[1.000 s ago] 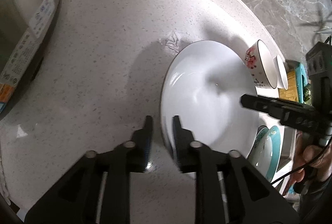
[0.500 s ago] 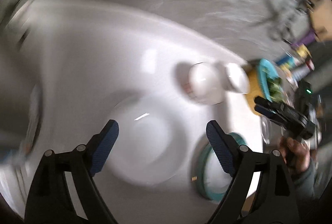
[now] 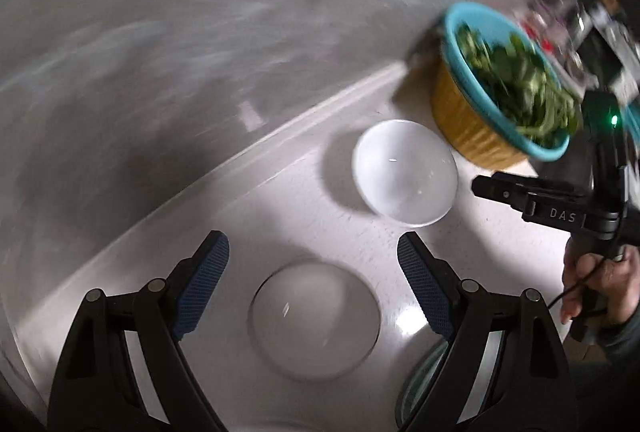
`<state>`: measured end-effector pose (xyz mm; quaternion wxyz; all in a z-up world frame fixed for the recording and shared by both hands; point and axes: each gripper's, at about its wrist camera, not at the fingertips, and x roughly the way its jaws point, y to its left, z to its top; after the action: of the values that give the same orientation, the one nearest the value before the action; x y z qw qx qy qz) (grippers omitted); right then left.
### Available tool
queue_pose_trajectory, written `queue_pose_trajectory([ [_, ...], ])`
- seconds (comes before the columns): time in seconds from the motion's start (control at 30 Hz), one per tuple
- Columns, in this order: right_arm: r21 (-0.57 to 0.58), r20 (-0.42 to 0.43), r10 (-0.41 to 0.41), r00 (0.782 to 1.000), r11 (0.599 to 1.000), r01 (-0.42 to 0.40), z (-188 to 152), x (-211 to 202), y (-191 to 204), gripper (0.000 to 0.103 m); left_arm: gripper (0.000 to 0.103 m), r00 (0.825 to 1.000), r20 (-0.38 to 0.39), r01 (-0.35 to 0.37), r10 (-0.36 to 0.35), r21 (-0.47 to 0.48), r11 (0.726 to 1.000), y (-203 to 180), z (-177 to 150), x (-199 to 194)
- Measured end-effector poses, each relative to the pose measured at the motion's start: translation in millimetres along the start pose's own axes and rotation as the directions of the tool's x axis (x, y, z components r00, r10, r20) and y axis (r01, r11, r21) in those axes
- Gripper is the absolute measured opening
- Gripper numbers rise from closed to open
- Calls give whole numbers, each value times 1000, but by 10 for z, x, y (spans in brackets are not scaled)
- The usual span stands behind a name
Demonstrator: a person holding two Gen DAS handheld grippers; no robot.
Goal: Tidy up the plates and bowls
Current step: 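Move both grippers to the small white bowl beside the green basket, then close both grippers on the small white bowl's rim and lift it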
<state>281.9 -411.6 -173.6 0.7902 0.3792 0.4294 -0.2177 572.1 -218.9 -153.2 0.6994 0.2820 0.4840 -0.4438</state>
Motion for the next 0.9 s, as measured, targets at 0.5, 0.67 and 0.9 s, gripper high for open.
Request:
queue_pose_trajectory([
  [0.5, 39, -48, -87, 995, 995, 89, 123, 614, 50, 59, 78, 977, -112, 186, -184, 11, 982, -80, 503, 1222],
  [0.67, 38, -63, -104, 993, 994, 107, 135, 731, 74, 59, 60, 967, -146, 213, -210, 10, 977, -132, 515, 1425],
  [0.9, 36, -68, -131, 989, 990, 134, 164, 873, 127, 59, 60, 958, -159, 239, -240, -25, 971, -102, 587, 1623],
])
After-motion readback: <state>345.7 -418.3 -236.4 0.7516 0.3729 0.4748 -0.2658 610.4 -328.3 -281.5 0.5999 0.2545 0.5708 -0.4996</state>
